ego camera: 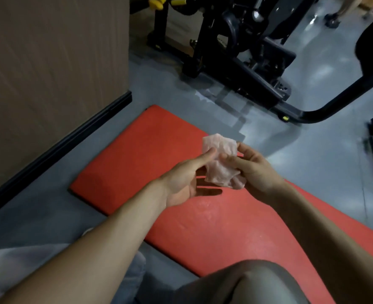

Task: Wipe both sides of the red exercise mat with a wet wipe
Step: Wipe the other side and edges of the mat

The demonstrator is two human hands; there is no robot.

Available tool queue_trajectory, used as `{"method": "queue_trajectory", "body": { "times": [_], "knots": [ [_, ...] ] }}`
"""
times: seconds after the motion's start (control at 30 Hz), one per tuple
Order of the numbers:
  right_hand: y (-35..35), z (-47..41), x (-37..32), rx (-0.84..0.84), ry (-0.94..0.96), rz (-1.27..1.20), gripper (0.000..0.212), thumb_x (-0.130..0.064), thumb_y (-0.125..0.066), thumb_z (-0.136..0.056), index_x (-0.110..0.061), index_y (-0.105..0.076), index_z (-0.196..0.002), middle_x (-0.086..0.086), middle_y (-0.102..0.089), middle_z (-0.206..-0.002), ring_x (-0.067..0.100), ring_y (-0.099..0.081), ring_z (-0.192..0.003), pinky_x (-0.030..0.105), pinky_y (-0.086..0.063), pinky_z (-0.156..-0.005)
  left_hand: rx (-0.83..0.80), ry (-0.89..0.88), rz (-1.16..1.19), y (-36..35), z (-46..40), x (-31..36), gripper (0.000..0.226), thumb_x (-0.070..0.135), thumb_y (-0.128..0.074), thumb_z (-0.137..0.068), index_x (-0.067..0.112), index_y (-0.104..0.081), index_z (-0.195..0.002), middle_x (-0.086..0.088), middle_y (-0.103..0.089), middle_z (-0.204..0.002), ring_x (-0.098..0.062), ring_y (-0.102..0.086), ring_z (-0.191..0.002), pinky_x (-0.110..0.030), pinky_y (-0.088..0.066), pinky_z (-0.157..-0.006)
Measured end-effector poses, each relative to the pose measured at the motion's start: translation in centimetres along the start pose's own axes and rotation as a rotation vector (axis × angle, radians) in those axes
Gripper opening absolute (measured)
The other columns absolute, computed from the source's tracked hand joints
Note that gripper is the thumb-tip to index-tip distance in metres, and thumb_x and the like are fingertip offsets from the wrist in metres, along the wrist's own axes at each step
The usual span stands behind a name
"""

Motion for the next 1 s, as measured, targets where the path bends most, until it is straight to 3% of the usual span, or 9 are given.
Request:
{"method": "queue_trajectory", "body": {
  "times": [0.1,0.2,0.4,0.53,0.63,0.7,0.83,0.93,1.0],
  "knots": [
    [0.7,-1.2,2.2,0.001,-0.052,0.024,0.041,-0.025,-0.074,-0.084,-0.006,-0.057,-0.116,0.020,-0.069,-0.093,0.031,-0.065,-0.075,0.035,-0.055,-0.061,0.140,-0.029,-0.038,2.7,-1.9,-0.9,0.020,0.022,-0.058,-0.103,0.009,-0.066,-0.117,-0.010,-0.072,-0.104,-0.018,-0.069,-0.087,-0.030,-0.060,-0.072],
    [1.8,-1.8,6.1,-0.056,-0.188,0.020,0.049,-0.028,-0.075,-0.082,-0.008,-0.058,-0.123,0.015,-0.069,-0.095,0.022,-0.066,-0.070,0.034,-0.057,-0.058,0.224,-0.017,-0.151,5.1,-3.7,-2.5,0.001,0.013,-0.059,-0.102,0.012,-0.058,-0.102,-0.013,-0.062,-0.093,-0.015,-0.066,-0.069,-0.027,-0.055,-0.055],
    [2.0,-1.2,16.6,-0.143,-0.516,-0.146,0.037,-0.040,-0.064,-0.090,-0.010,-0.072,-0.111,0.010,-0.071,-0.096,0.019,-0.068,-0.081,0.032,-0.060,-0.067,0.128,0.061,-0.354,7.4,-6.4,-7.3,0.006,0.014,-0.061,-0.102,0.010,-0.060,-0.097,-0.012,-0.058,-0.077,-0.018,-0.063,-0.060,-0.027,-0.052,-0.050],
    [3.4,-2.7,20.2,-0.037,-0.412,-0.269,0.014,-0.022,-0.069,-0.084,-0.019,-0.072,-0.097,0.005,-0.065,-0.086,0.011,-0.060,-0.062,0.023,-0.052,-0.050,0.089,0.113,-0.394,8.6,-8.3,-10.2,0.009,0.013,-0.061,-0.102,0.017,-0.058,-0.095,-0.006,-0.064,-0.068,-0.020,-0.063,-0.053,-0.028,-0.052,-0.050],
    [5.4,-3.8,21.3,0.007,-0.197,-0.373,0.020,-0.014,-0.069,-0.081,-0.020,-0.068,-0.100,0.007,-0.064,-0.083,0.013,-0.056,-0.059,0.025,-0.050,-0.048,0.012,0.075,-0.284,9.1,-9.5,-11.3,0.010,0.009,-0.060,-0.101,0.018,-0.062,-0.106,-0.007,-0.062,-0.075,-0.019,-0.063,-0.063,-0.030,-0.055,-0.059],
    [6.1,-3.7,22.6,-0.048,-0.099,-0.357,0.013,-0.010,-0.070,-0.081,-0.018,-0.072,-0.091,0.012,-0.060,-0.081,0.017,-0.056,-0.064,0.029,-0.052,-0.057,-0.044,0.102,-0.286,9.9,-9.8,-13.4,0.016,0.006,-0.065,-0.095,0.021,-0.070,-0.094,-0.004,-0.064,-0.080,-0.016,-0.064,-0.072,-0.029,-0.055,-0.070],
    [7.2,-2.6,30.1,-0.077,-0.188,0.037,0.031,0.013,-0.051,-0.087,-0.006,-0.074,-0.081,0.022,-0.065,-0.081,0.023,-0.060,-0.078,0.033,-0.050,-0.077,-0.136,0.271,-0.709,12.4,-9.9,-20.9,0.042,0.001,-0.045,-0.080,0.031,-0.075,-0.080,0.008,-0.075,-0.088,-0.011,-0.068,-0.087,-0.027,-0.050,-0.087],
    [7.5,-2.4,34.3,-0.030,-0.268,0.127,0.014,-0.010,-0.057,-0.090,-0.007,-0.069,-0.098,0.010,-0.068,-0.087,0.016,-0.062,-0.083,0.032,-0.051,-0.079,-0.189,0.351,-0.821,13.6,-9.9,-25.2,0.044,0.010,-0.043,-0.080,0.040,-0.076,-0.086,0.014,-0.074,-0.103,-0.007,-0.066,-0.106,-0.030,-0.045,-0.104],
    [7.2,-2.5,36.0,-0.046,-0.262,0.176,0.025,-0.016,-0.074,-0.090,-0.016,-0.062,-0.112,-0.005,-0.068,-0.093,0.012,-0.063,-0.086,0.031,-0.052,-0.078,-0.182,0.358,-0.843,13.9,-9.9,-26.5,0.045,0.004,-0.046,-0.089,0.038,-0.076,-0.092,0.015,-0.069,-0.105,0.000,-0.063,-0.108,-0.025,-0.042,-0.104]
  ]
}}
Point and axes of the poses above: each hand's wrist, its own z-axis away from the middle knuckle, its own y-axis out of the back of the hand, x = y × z, the point moved 10 cm from there along -z, towards the middle knuckle
